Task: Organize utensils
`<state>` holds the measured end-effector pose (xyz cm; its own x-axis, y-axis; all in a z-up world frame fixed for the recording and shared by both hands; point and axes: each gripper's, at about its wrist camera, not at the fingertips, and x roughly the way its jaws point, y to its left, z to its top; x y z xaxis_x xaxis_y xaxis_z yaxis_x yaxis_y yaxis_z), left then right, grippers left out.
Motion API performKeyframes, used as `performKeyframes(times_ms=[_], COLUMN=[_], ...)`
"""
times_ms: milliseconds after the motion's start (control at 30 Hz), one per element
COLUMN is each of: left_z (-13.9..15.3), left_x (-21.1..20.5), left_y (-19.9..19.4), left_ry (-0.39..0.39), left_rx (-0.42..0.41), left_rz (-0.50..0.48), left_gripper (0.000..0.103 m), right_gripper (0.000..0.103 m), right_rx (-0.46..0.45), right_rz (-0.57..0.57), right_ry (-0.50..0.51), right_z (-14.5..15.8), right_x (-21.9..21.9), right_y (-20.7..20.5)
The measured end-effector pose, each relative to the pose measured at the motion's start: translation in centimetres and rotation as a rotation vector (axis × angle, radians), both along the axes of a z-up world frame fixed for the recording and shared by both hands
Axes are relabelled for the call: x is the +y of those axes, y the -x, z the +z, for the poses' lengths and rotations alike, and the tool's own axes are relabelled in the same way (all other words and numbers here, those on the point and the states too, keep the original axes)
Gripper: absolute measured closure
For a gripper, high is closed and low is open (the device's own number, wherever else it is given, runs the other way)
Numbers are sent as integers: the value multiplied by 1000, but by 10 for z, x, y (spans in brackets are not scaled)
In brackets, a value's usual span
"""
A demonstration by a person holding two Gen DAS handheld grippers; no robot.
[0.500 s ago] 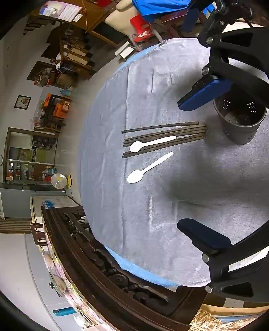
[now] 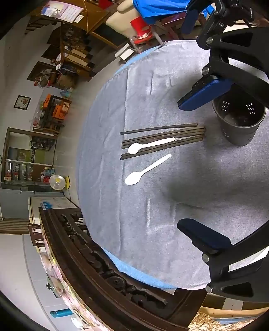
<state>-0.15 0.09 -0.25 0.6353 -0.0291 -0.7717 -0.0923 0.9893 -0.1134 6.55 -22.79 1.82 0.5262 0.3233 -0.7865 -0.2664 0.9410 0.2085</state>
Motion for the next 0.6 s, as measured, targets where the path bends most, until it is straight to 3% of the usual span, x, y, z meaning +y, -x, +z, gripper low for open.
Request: performKeyframes(times_ms=[600], left_z=[-5], left_x=[4], left_y=[-3], left_ry=[17], left_rx=[12], left_rz=[-1], left_gripper=[0], right_gripper=[0], right_rx=[1], right_rz=[14], right_ry=[1], right_z=[3], right_x=[4], right_y=[-4])
